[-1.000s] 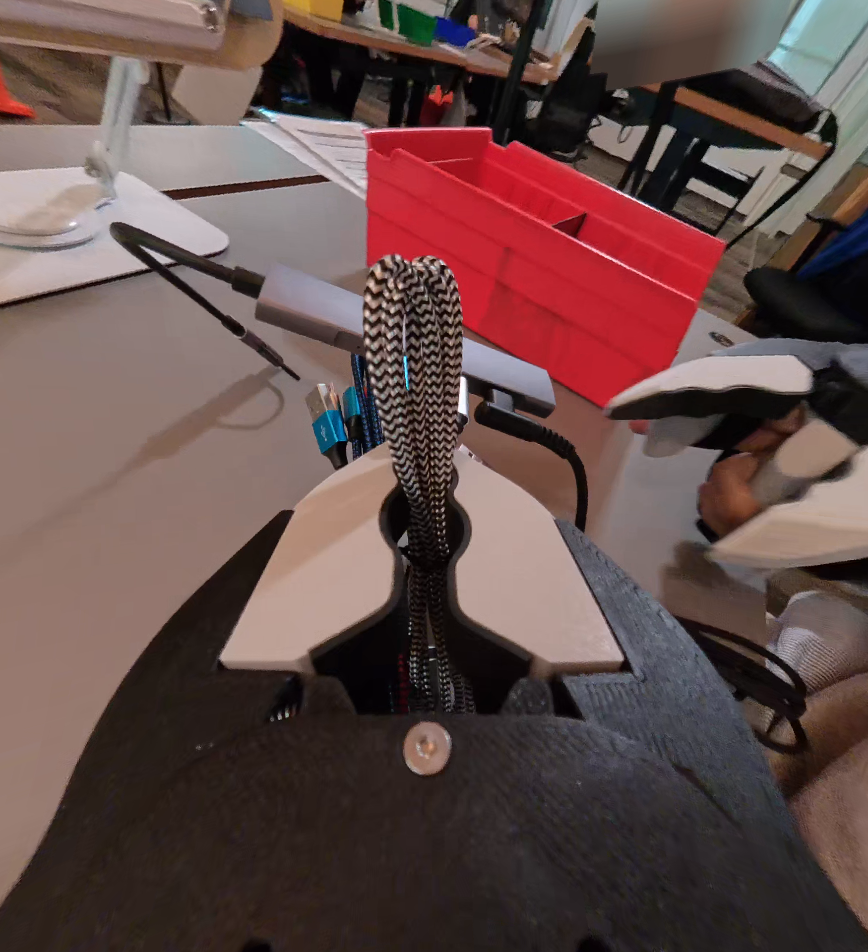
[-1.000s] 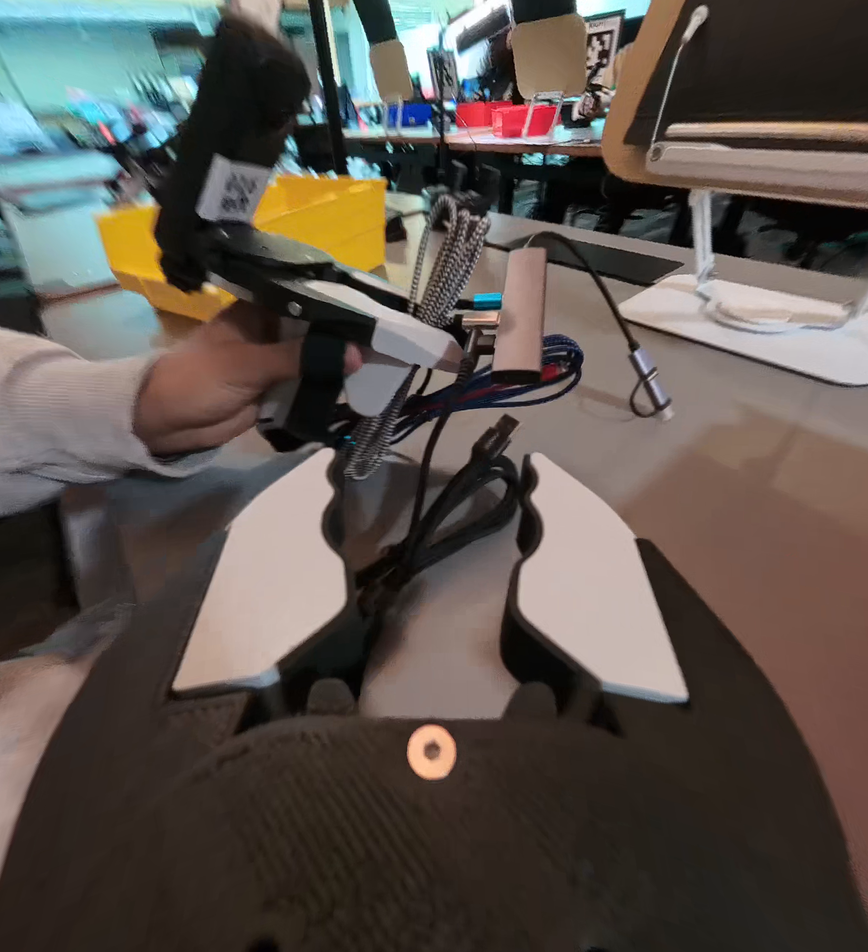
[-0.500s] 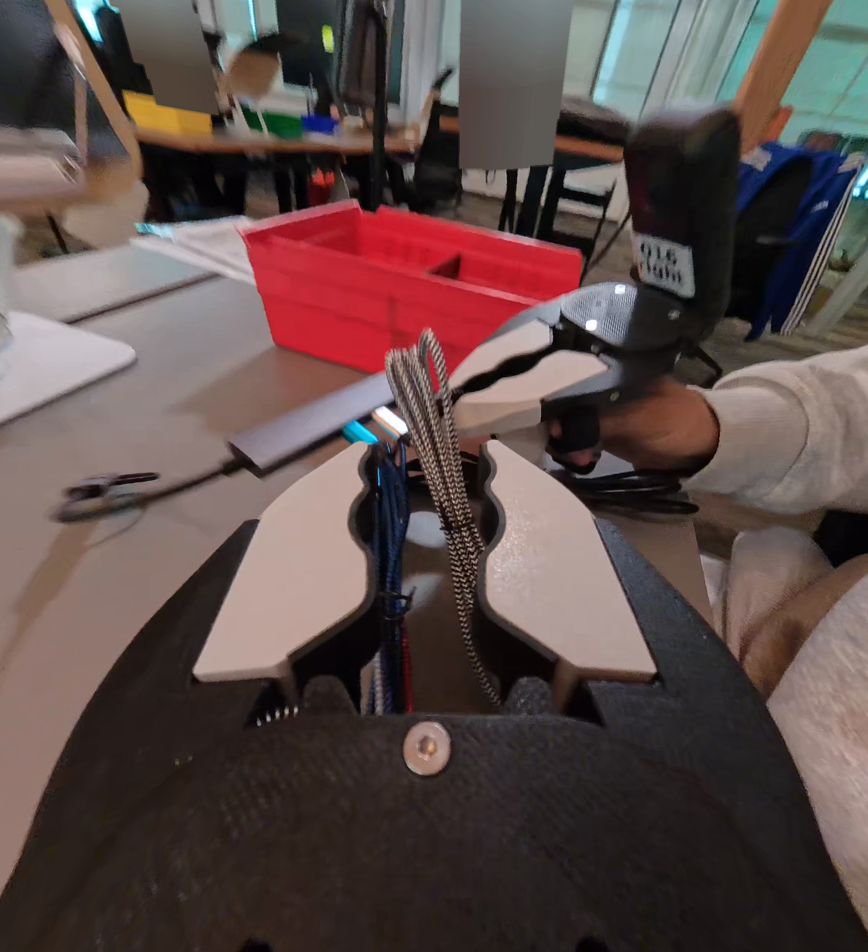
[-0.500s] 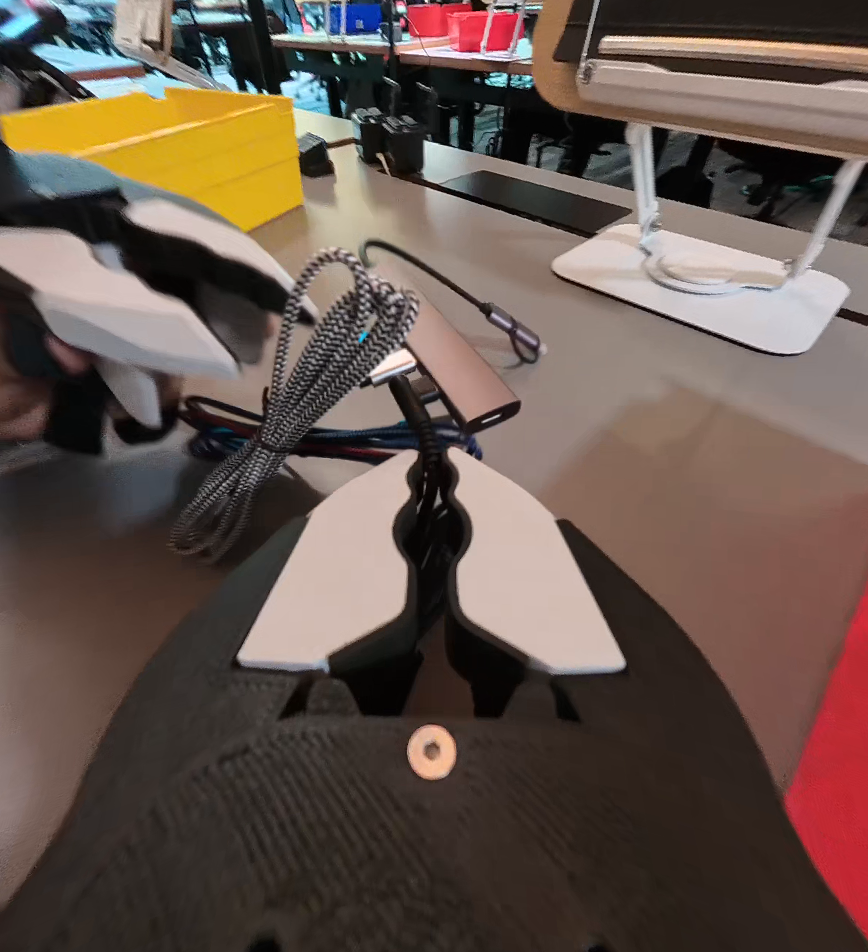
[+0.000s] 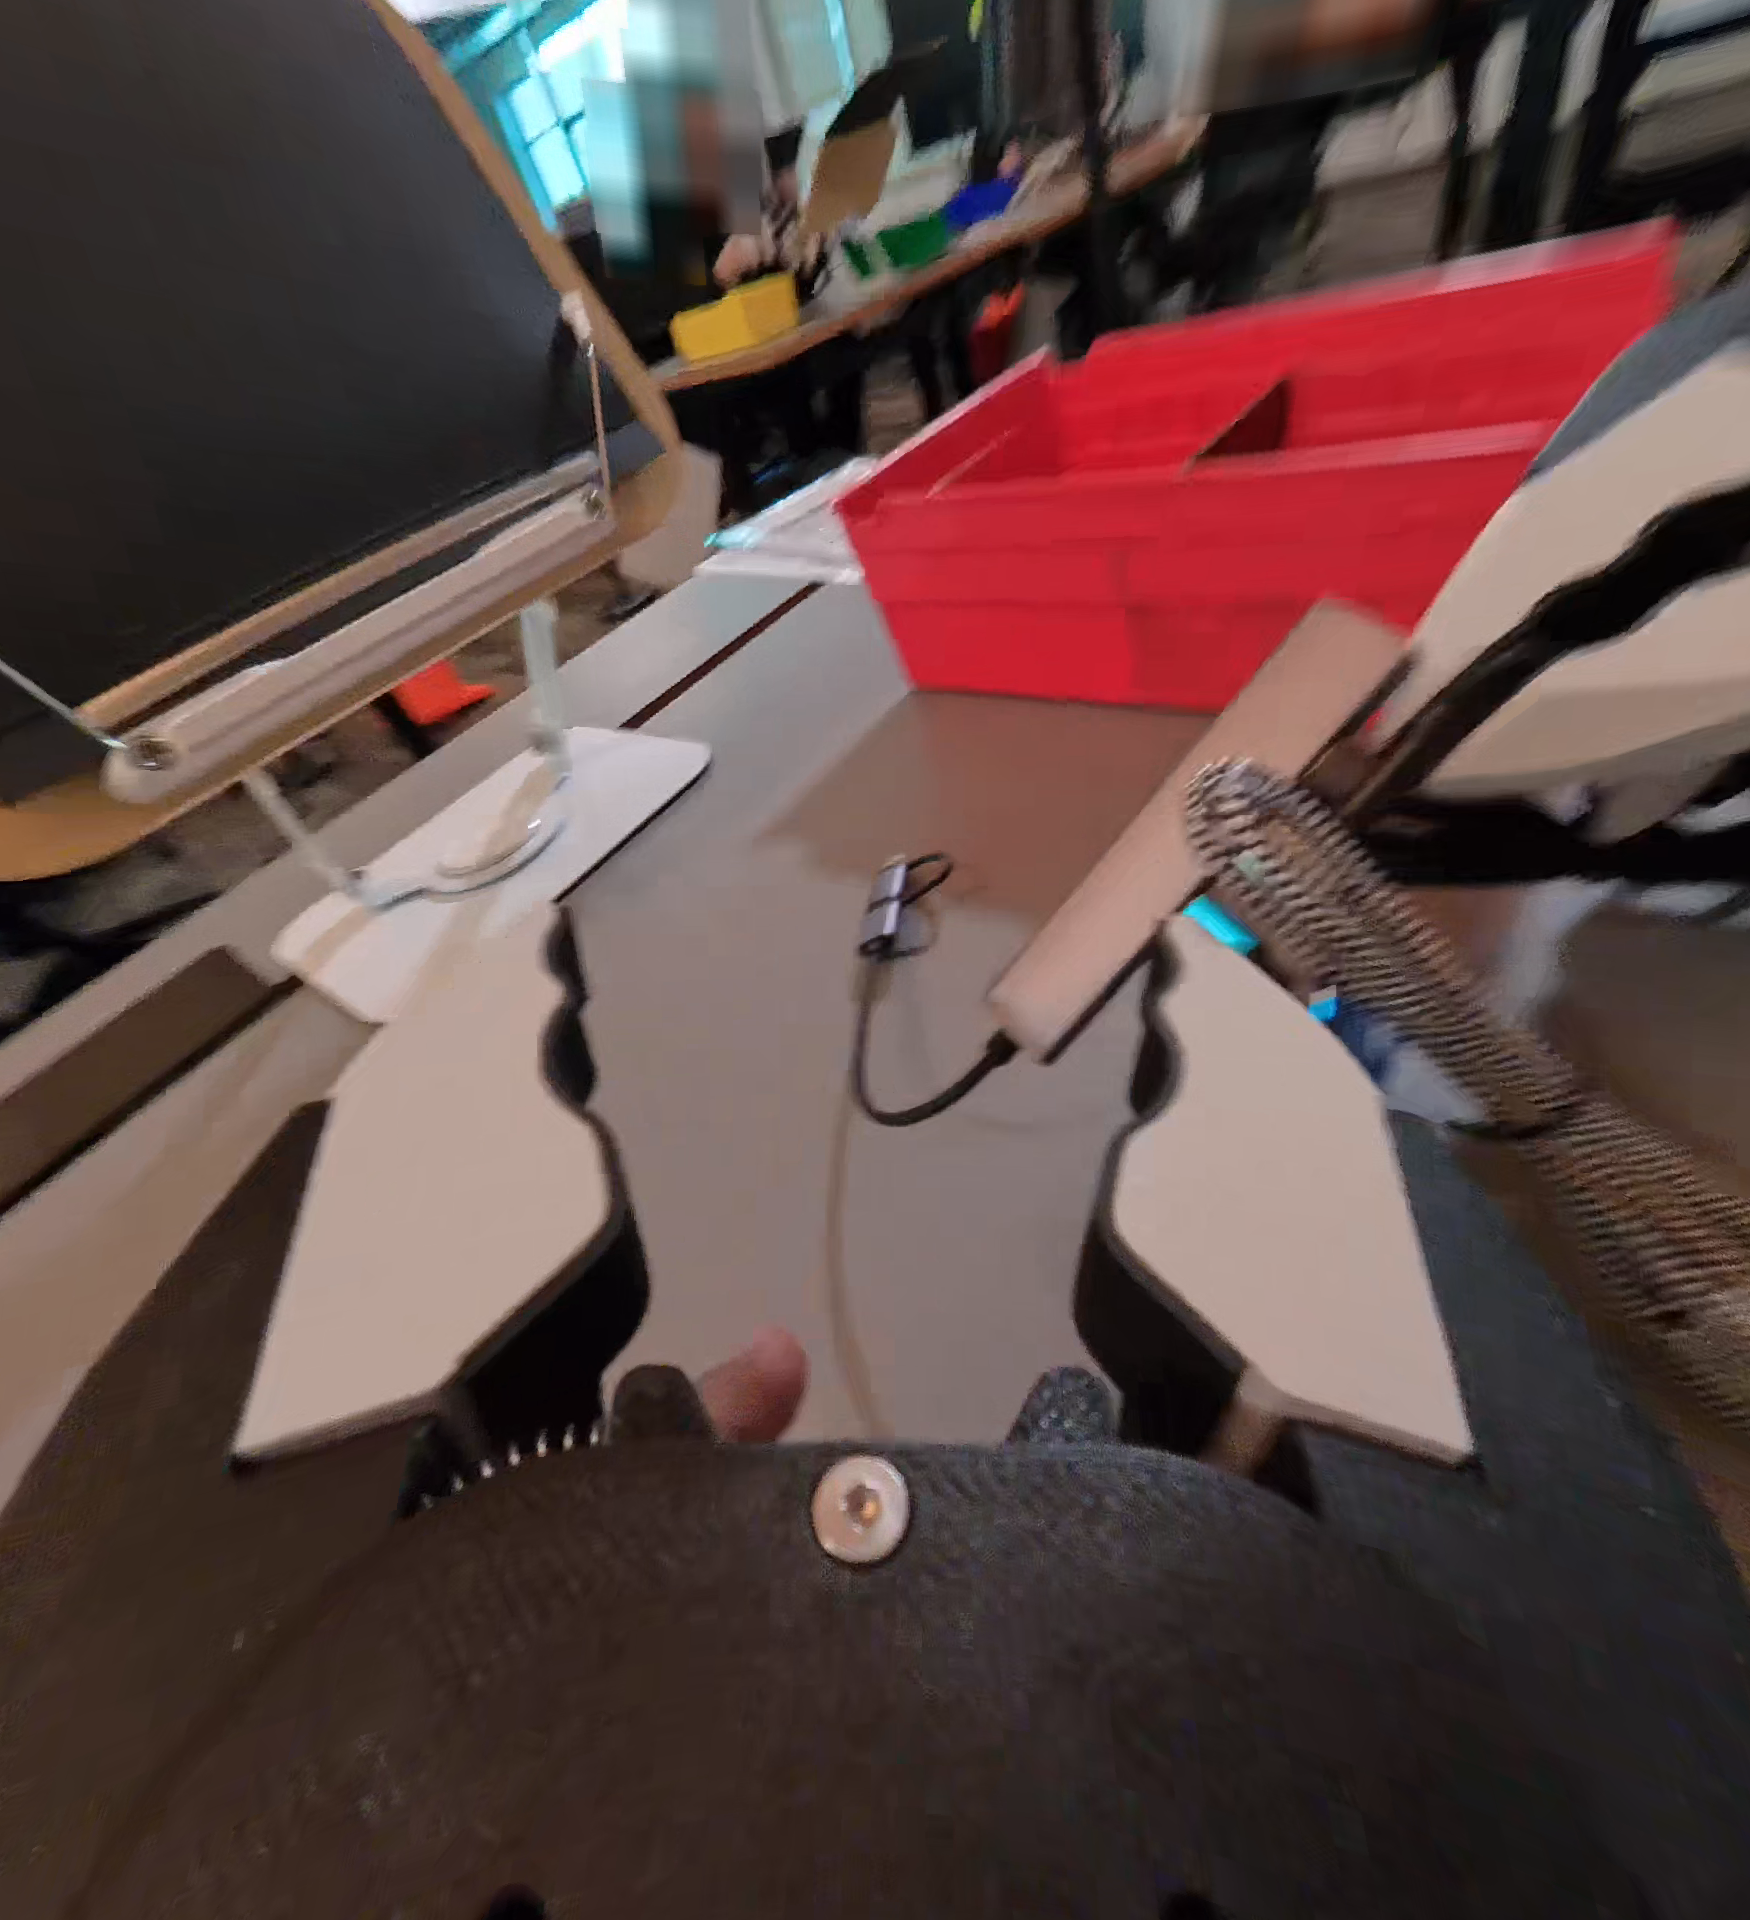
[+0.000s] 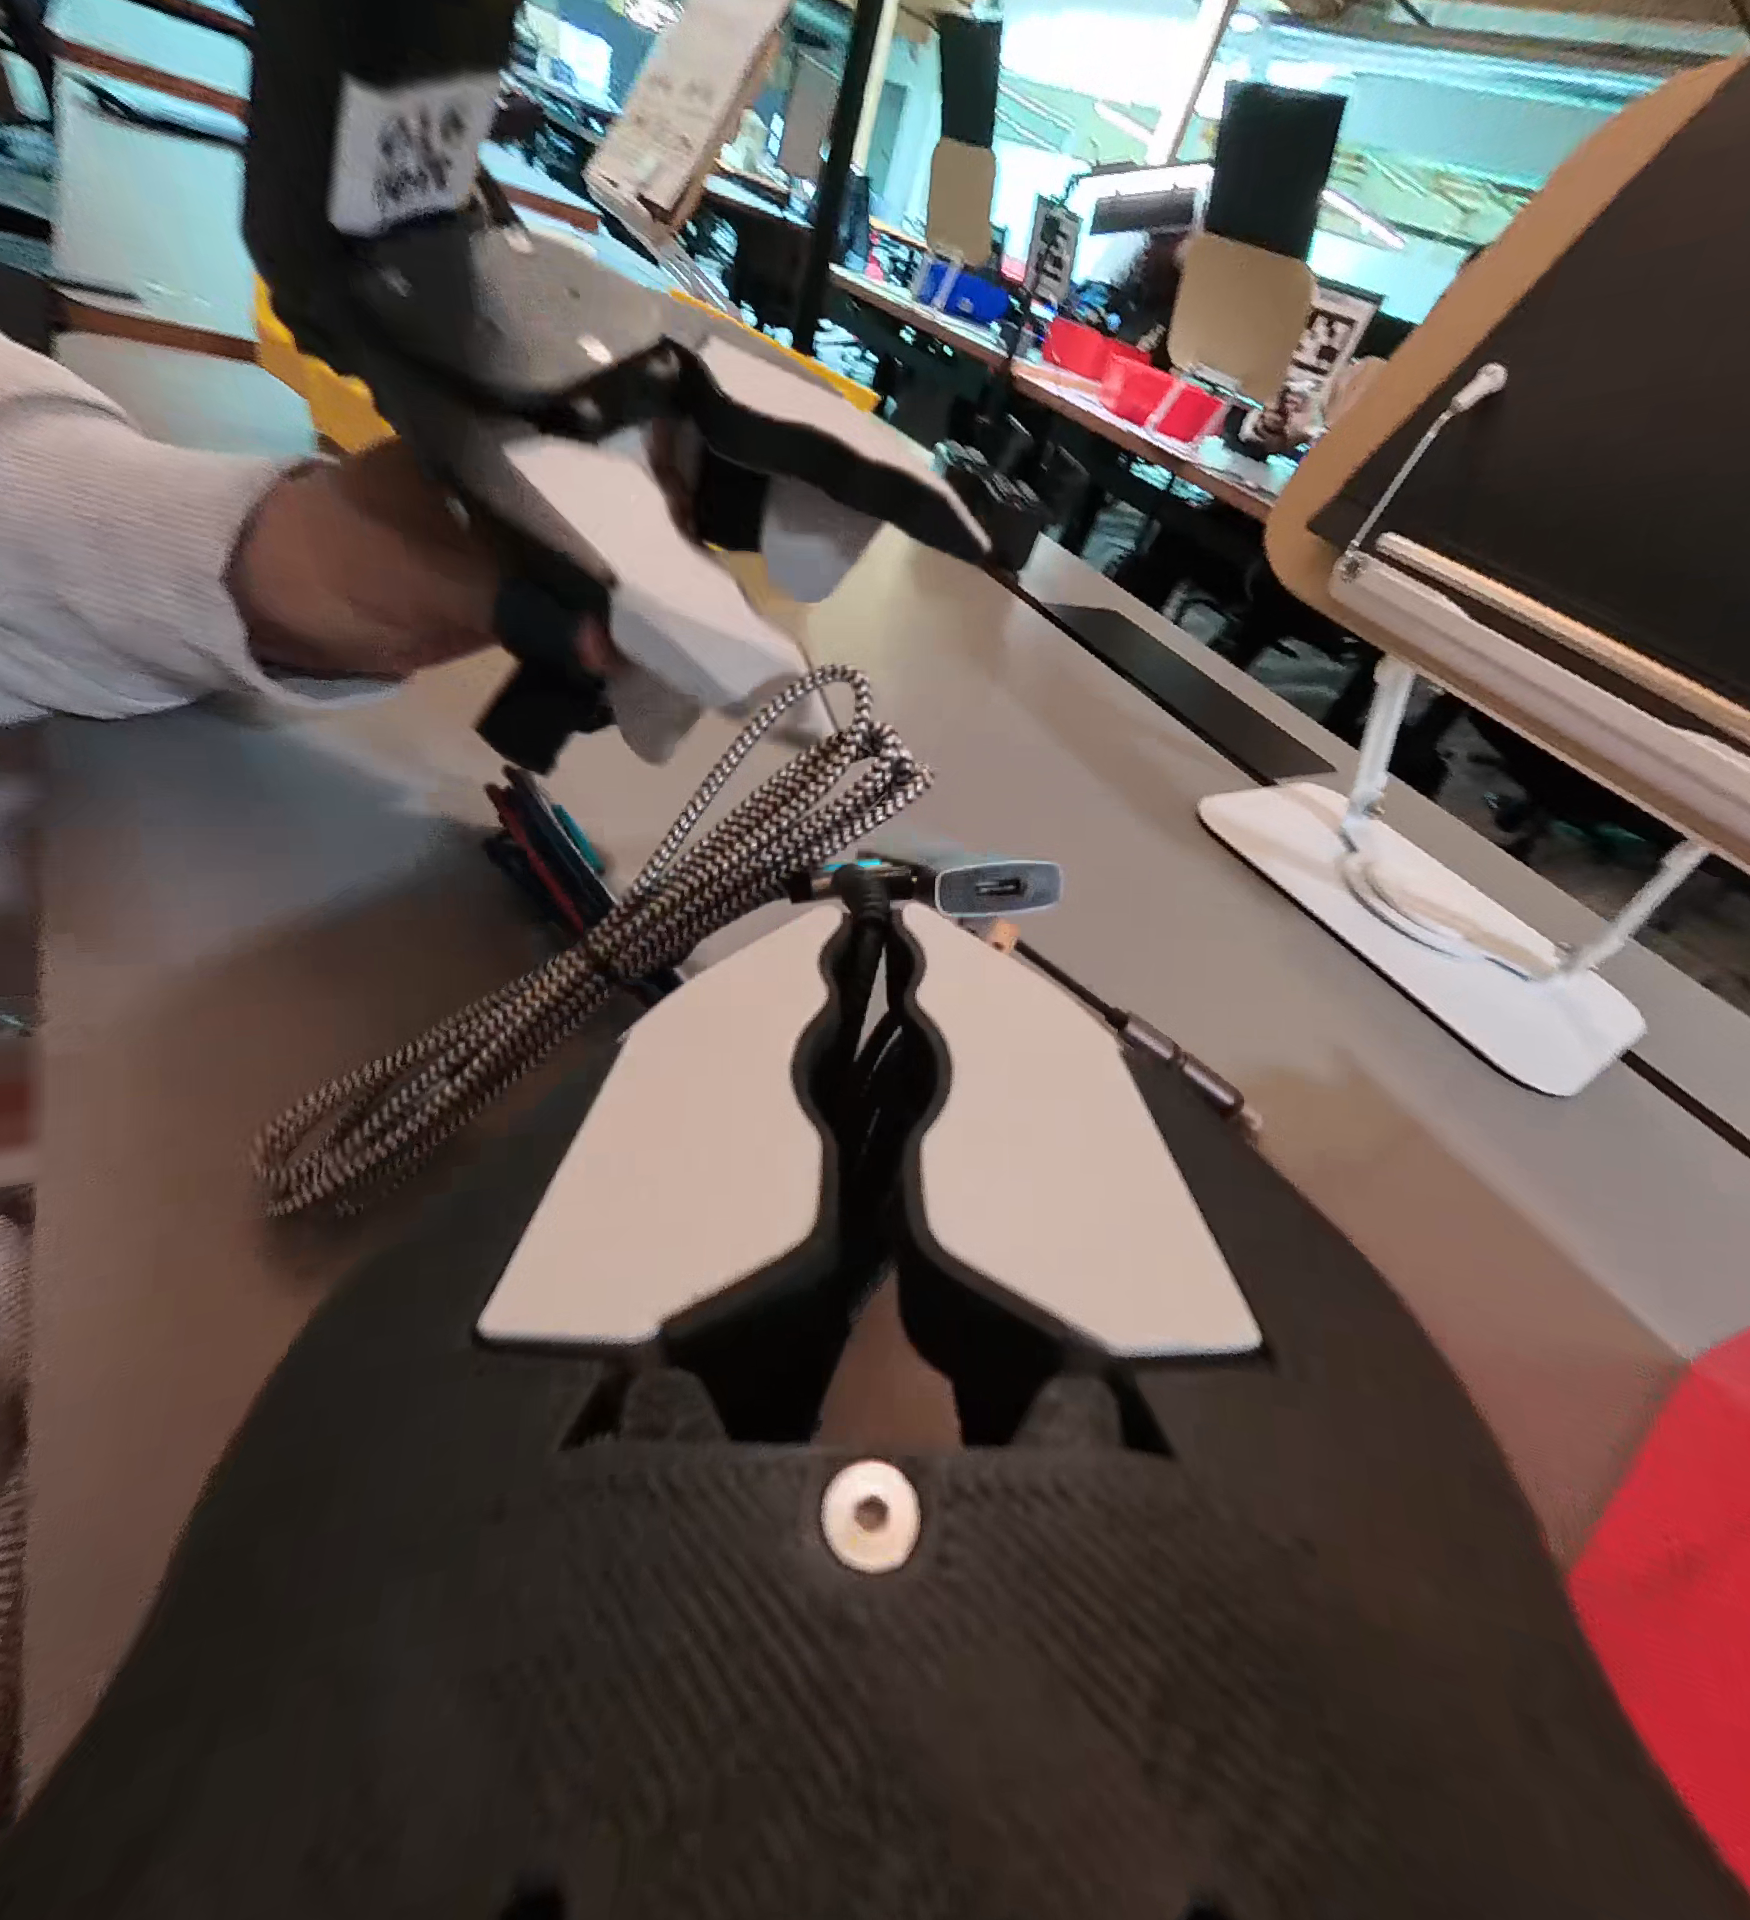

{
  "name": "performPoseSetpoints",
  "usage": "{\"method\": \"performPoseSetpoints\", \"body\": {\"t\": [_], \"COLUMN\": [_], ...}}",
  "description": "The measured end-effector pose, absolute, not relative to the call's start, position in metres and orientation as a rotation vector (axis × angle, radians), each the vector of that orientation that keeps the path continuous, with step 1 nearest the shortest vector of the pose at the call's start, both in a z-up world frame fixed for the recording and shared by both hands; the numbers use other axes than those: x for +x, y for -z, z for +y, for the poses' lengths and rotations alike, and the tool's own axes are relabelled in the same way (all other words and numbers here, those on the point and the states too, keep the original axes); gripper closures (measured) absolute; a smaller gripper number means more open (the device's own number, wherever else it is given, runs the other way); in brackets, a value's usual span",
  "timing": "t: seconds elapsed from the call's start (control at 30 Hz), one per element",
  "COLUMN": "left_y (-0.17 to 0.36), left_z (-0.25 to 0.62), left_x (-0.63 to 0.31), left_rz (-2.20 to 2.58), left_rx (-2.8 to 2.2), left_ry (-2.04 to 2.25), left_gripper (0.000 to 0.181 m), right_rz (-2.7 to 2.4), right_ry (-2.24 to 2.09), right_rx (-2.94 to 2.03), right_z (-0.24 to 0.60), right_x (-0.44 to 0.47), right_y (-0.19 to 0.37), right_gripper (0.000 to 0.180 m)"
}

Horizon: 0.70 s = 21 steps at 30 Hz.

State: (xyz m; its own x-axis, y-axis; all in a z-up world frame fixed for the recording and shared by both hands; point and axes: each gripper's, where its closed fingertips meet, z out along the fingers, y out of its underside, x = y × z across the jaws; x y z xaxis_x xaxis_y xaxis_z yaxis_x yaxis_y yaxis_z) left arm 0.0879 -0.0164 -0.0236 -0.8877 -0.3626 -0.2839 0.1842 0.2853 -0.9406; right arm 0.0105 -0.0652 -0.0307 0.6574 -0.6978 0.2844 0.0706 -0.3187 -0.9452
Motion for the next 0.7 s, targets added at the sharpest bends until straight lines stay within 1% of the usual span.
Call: {"method": "performPoseSetpoints", "body": {"t": [0.03,0.13,0.17,0.33,0.37,0.4,0.43,0.5,0.53,0.7], "left_y": [0.032,0.055,0.059,0.076,0.08,0.084,0.088,0.093,0.094,0.088], "left_z": [-0.017,-0.026,-0.03,-0.047,-0.048,-0.048,-0.047,-0.043,-0.041,-0.036], "left_x": [0.09,0.08,0.074,0.04,0.035,0.031,0.027,0.022,0.024,0.039], "left_rz": [2.125,2.183,2.19,2.244,2.255,2.268,2.286,2.32,2.332,2.383], "left_rx": [-0.126,0.064,0.123,0.361,0.399,0.437,0.485,0.551,0.538,0.373], "left_ry": [1.54,1.363,1.343,1.301,1.29,1.269,1.245,1.201,1.183,1.222], "left_gripper": [0.067,0.053,0.052,0.056,0.06,0.071,0.087,0.134,0.149,0.157], "right_rz": [0.497,0.501,0.501,0.446,0.433,0.42,0.413,0.421,0.427,0.506], "right_ry": [0.807,0.702,0.665,0.429,0.395,0.376,0.374,0.393,0.394,0.522], "right_rx": [-1.719,-1.666,-1.647,-1.57,-1.567,-1.569,-1.574,-1.59,-1.6,-1.664], "right_z": [-0.063,-0.061,-0.06,-0.047,-0.044,-0.041,-0.039,-0.04,-0.04,-0.046], "right_x": [0.008,0.003,0.002,-0.015,-0.019,-0.021,-0.023,-0.021,-0.02,-0.006], "right_y": [0.029,0.025,0.024,0.016,0.015,0.015,0.016,0.018,0.019,0.031], "right_gripper": [0.174,0.174,0.175,0.175,0.175,0.175,0.175,0.175,0.175,0.174]}}
